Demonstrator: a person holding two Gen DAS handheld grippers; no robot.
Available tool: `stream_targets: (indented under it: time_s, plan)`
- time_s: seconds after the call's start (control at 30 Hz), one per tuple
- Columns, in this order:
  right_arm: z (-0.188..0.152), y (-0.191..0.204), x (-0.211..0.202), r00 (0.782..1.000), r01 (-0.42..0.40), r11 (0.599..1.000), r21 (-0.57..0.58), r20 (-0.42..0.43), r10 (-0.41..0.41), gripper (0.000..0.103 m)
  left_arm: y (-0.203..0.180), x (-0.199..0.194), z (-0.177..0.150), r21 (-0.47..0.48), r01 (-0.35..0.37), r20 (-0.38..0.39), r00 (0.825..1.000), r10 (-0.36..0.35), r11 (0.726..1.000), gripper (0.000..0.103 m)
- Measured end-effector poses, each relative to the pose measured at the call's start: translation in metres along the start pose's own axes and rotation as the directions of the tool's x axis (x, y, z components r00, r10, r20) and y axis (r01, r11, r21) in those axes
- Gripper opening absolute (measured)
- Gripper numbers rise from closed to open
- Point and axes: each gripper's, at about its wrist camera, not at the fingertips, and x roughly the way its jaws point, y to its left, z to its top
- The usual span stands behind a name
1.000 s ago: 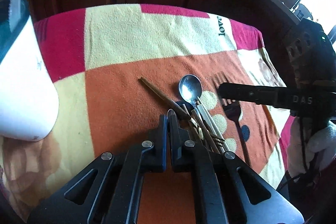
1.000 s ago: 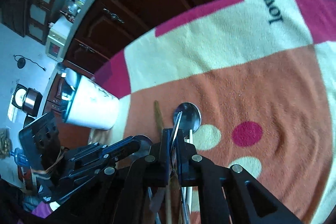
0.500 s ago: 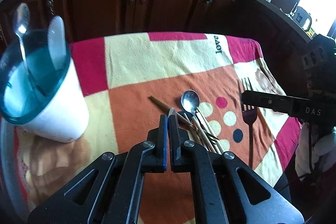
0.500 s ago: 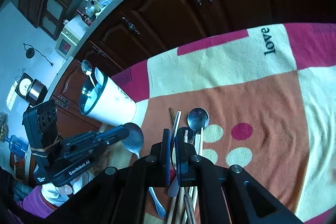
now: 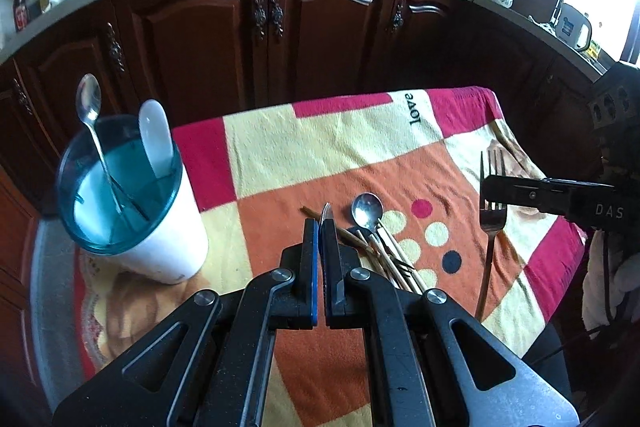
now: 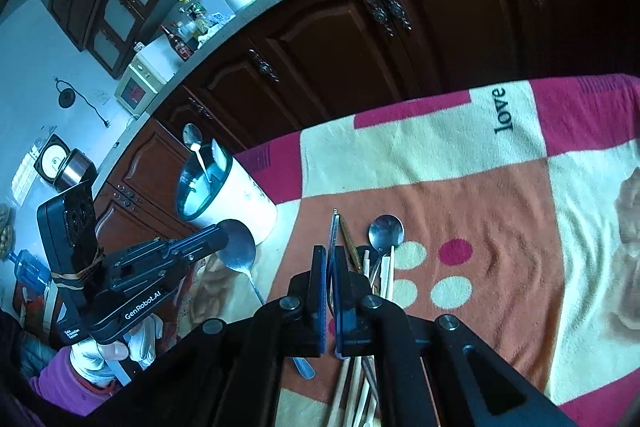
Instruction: Organize utensils
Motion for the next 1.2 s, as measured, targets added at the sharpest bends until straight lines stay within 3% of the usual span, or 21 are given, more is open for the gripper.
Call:
stream_targets:
  time_s: [0.33, 0.63, 0.83, 1.2]
  plan:
    - [0.011, 0.018, -0.026, 0.998, -0.005, 1.000, -0.029, 0.060, 0.007, 0.001, 0.012, -0.039, 0.014, -0.047, 0.029, 0.068, 0.997, -0.026, 0.998, 0.001]
    - [0.045, 0.053, -0.035, 0.991, -0.060, 0.996, -0.070, 0.119, 0.069, 0.001, 0.048, -0.086, 0.046, -0.087, -0.005, 0.164, 0.986, 0.019, 0.996, 0.001]
    - [0.081, 0.098, -0.034, 0.980, -0.102, 0.985, -0.142, 0.154, 0.124, 0.001, 0.086, -0.115, 0.077, -0.106, -0.109, 0.227, 0.965, 0.131, 0.988, 0.001]
    - [0.138, 0.177, -0.008, 0.947, -0.233, 0.949, -0.214, 0.173, 0.271, 0.001, 0.150, -0.115, 0.107, -0.101, -0.343, 0.266, 0.895, 0.358, 0.934, 0.001]
